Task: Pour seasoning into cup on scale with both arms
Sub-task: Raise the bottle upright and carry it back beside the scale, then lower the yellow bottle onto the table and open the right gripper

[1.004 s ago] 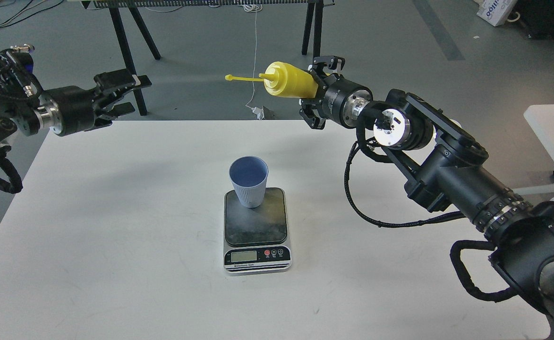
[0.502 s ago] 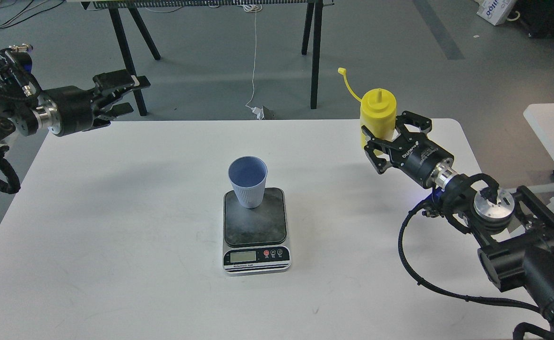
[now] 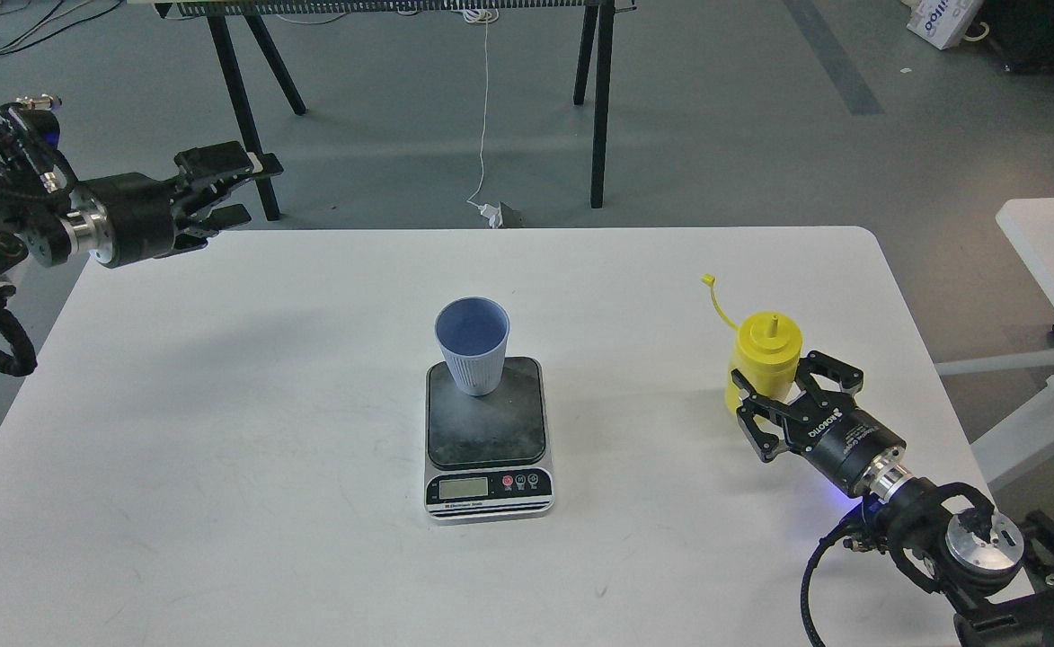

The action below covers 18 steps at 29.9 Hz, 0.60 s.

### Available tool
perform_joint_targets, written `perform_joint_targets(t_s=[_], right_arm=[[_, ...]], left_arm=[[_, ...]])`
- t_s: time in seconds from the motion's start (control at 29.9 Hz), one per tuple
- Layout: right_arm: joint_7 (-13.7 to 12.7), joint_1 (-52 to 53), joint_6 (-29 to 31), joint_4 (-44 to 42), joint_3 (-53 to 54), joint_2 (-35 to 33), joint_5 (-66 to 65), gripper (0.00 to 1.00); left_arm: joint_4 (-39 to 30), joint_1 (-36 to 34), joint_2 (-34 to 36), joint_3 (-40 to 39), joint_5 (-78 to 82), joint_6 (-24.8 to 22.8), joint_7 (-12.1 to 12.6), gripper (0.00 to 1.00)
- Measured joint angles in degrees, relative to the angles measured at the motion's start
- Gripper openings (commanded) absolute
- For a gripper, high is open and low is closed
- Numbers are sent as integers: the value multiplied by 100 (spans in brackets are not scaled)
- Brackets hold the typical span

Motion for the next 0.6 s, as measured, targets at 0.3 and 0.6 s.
perform_joint_targets(t_s=[0.3,0.6], right_arm=[[12,1,0,-2,-82,271,-34,40],[19,4,0,-122,-91,309,-55,74]], left_arm=[[0,2,3,0,7,0,0,99],[0,2,1,-4,7,0,0,99]])
